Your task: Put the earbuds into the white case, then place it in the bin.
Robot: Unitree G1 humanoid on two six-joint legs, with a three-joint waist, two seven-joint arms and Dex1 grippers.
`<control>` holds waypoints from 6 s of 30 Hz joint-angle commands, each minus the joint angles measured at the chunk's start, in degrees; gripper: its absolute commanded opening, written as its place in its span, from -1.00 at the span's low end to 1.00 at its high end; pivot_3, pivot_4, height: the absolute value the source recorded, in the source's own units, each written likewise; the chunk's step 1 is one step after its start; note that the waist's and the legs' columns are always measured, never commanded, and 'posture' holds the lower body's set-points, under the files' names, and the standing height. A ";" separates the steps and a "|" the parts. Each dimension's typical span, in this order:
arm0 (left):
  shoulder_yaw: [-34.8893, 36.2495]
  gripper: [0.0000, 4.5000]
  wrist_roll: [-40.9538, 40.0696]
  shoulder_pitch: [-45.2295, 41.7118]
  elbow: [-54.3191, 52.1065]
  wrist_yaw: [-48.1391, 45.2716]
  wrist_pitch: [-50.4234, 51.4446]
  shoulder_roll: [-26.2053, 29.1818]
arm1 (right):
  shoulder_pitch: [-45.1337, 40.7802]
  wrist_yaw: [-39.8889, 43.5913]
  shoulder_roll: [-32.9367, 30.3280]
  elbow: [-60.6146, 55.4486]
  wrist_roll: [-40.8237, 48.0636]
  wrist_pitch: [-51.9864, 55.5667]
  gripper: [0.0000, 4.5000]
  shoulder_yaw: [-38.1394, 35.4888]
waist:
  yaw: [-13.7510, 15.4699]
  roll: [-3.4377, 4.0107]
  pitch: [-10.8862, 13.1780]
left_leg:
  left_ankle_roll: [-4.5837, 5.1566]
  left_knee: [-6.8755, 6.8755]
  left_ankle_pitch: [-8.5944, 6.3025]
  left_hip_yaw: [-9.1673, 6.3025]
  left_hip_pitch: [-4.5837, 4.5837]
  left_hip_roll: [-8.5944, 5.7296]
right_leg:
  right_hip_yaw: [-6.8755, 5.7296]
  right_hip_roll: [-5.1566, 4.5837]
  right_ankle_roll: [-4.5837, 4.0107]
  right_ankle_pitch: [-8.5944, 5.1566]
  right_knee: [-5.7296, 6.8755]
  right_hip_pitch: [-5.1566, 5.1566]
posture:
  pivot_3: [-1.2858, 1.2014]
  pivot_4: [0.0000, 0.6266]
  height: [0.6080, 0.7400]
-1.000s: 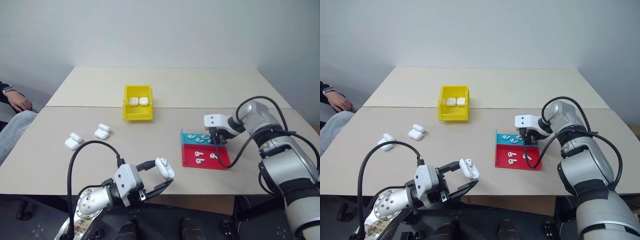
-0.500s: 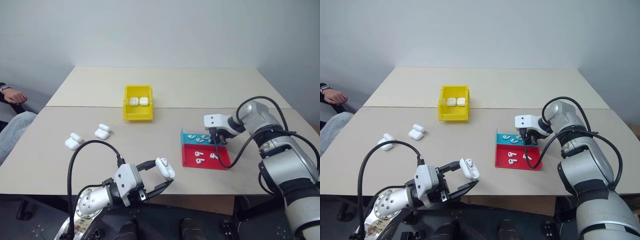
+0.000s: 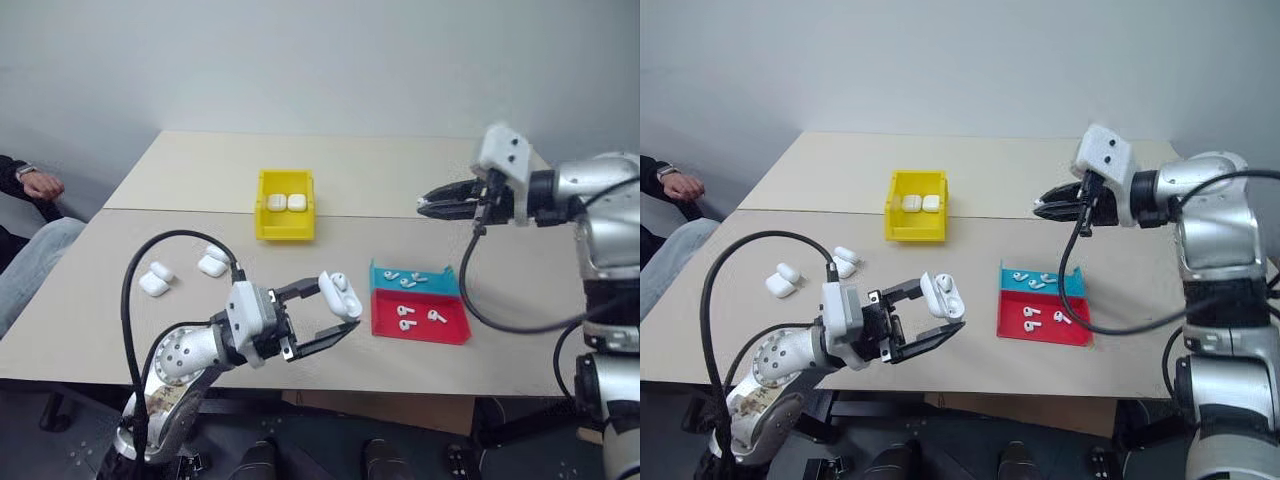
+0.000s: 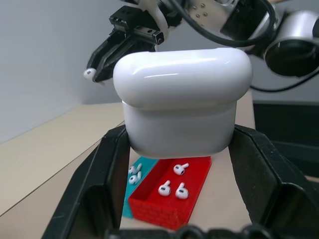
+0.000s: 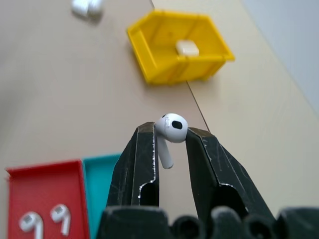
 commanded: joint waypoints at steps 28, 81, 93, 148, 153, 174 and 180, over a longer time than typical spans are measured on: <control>0.64 0.21 -8.25 -10.65 4.68 -6.37 2.95 -4.49 | 30.61 -35.52 13.74 -38.78 54.15 2.57 -0.72 -7.02 | -0.72 0.07 -0.07 | 0.13 0.40 -0.10 -0.05 -0.12 0.09 | -0.02 0.04 -0.01 0.02 -1.21 0.81 | 0.03 -0.52 1.00; -6.71 0.21 7.49 -10.40 12.15 -11.47 -3.78 -1.92 | 11.38 -9.92 -11.46 -23.55 42.86 -1.18 -0.99 3.03 | -0.48 0.03 -0.03 | 0.26 0.18 -0.17 -0.01 -0.23 0.06 | -0.05 0.02 -0.03 0.03 -2.22 0.82 | 0.03 -0.52 1.00; -8.75 0.21 8.49 -12.53 11.31 -11.55 -1.82 -2.20 | 4.44 -5.09 -8.87 -22.67 30.49 -1.09 -0.99 17.05 | 0.13 0.02 -0.03 | 0.27 -0.18 -0.18 -0.01 -0.25 -0.05 | 0.02 0.02 -0.03 0.05 -1.18 0.28 | 0.03 -0.52 1.00; 6.20 0.76 33.43 -64.00 98.74 40.96 -10.05 -17.60 | 23.38 -29.02 -6.35 -29.12 28.93 1.81 -1.00 -0.70 | 2.72 -0.19 0.08 | 0.21 -0.15 -0.18 -0.11 -0.35 -0.08 | 0.03 0.16 0.38 0.05 -0.94 0.23 | 0.03 -0.52 1.00; 6.96 0.99 33.79 -64.15 98.12 43.33 -11.80 -18.01 | 23.24 -29.20 -6.54 -28.85 27.43 1.63 -1.00 0.61 | 2.69 -0.20 0.08 | 0.13 -0.11 -0.15 -0.11 -0.34 -0.08 | 0.03 0.16 0.37 0.07 -0.93 0.24 | 0.03 -0.52 1.00; 12.37 0.99 7.28 -25.96 27.05 7.98 14.23 -0.88 | 35.58 -8.04 -16.38 -18.22 18.38 -16.39 -1.00 -7.39 | 1.19 -0.19 0.08 | -0.05 -0.10 -0.03 -0.10 -0.07 -0.04 | 0.06 0.18 0.27 0.19 -0.81 0.47 | 0.03 -0.52 1.00; 14.24 0.99 3.28 -16.62 14.31 0.00 19.84 12.18 | 37.00 1.16 -19.77 -11.28 17.37 -24.11 -1.00 -10.84 | 0.63 -0.17 0.08 | -0.05 0.13 -0.04 -0.10 0.14 0.02 | 0.06 0.17 0.25 0.17 -0.83 0.75 | 0.03 -0.52 1.00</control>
